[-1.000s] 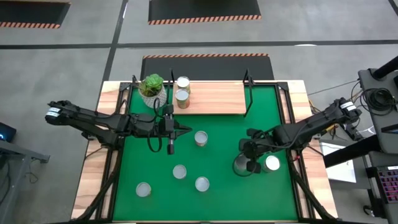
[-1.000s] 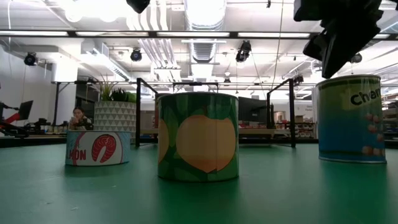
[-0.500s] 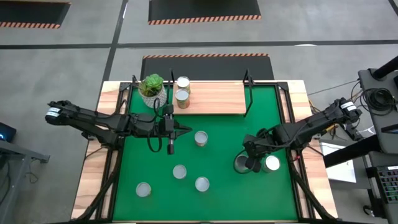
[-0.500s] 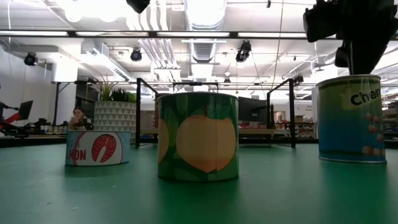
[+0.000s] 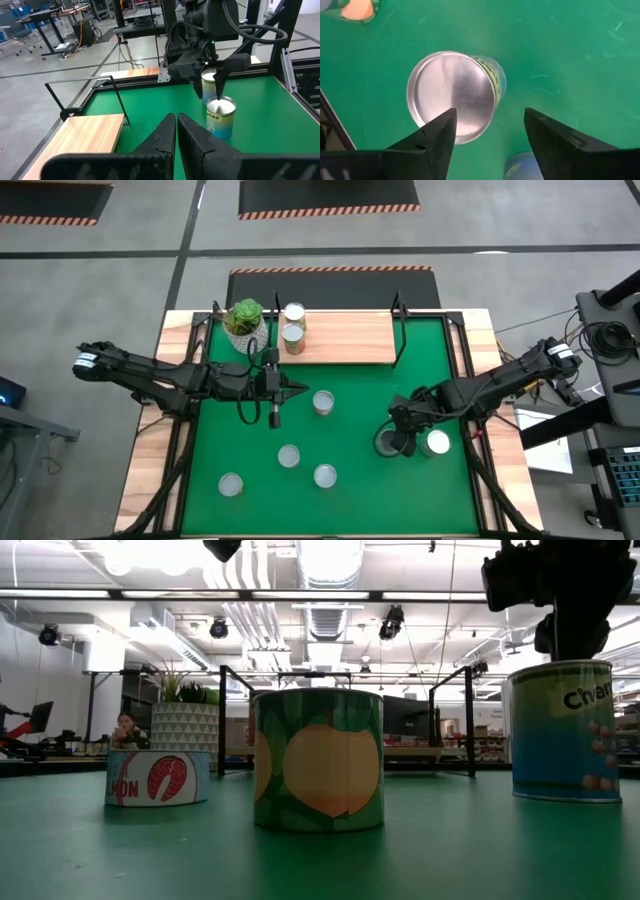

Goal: Pick and place cans onto a shelf
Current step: Put the canned cherries on the shelf

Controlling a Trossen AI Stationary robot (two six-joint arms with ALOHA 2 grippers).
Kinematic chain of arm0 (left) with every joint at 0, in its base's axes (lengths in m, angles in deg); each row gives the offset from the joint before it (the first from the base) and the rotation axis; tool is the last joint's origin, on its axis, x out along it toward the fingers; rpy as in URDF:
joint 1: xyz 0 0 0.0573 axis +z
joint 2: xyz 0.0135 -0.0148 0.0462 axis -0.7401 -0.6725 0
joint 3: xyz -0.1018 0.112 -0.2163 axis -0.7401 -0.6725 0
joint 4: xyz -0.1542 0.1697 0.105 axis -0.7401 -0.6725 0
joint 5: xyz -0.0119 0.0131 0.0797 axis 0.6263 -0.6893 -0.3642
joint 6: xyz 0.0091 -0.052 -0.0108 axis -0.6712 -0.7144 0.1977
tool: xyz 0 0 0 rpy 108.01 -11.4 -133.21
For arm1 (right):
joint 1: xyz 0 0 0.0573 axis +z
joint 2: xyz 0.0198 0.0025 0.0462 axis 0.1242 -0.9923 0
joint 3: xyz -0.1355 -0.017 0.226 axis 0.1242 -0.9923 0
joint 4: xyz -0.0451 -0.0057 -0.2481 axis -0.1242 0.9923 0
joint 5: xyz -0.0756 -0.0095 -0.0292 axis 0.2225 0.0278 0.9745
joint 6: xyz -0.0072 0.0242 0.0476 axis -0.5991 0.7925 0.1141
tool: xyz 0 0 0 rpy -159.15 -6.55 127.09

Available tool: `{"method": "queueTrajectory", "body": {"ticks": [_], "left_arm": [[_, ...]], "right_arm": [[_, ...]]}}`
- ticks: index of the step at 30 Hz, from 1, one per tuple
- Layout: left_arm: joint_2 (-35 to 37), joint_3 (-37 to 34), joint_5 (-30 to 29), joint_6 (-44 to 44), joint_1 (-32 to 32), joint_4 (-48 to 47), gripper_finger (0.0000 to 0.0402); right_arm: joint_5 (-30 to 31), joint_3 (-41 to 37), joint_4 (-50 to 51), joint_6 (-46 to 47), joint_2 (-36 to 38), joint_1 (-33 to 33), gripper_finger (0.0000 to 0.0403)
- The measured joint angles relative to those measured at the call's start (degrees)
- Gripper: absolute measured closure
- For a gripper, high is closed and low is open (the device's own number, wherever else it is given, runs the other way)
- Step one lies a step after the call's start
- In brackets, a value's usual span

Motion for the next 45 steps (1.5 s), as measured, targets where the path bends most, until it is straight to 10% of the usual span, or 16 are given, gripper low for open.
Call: {"method": "queueTrajectory", "body": {"ticks": [17,45], "left_arm": [[0.0,0.0,0.02,0.0,0.0,0.0,0.0402],[0.0,0.0,0.03,-0.4,0.0,-0.07,0.0402]], "right_arm": [[1.3,-5.38,-9.66,-3.29,0.22,0.0,0.0384],[9.29,-6.23,-27.66,-7.34,0.99,0.0,0.0395]]}}
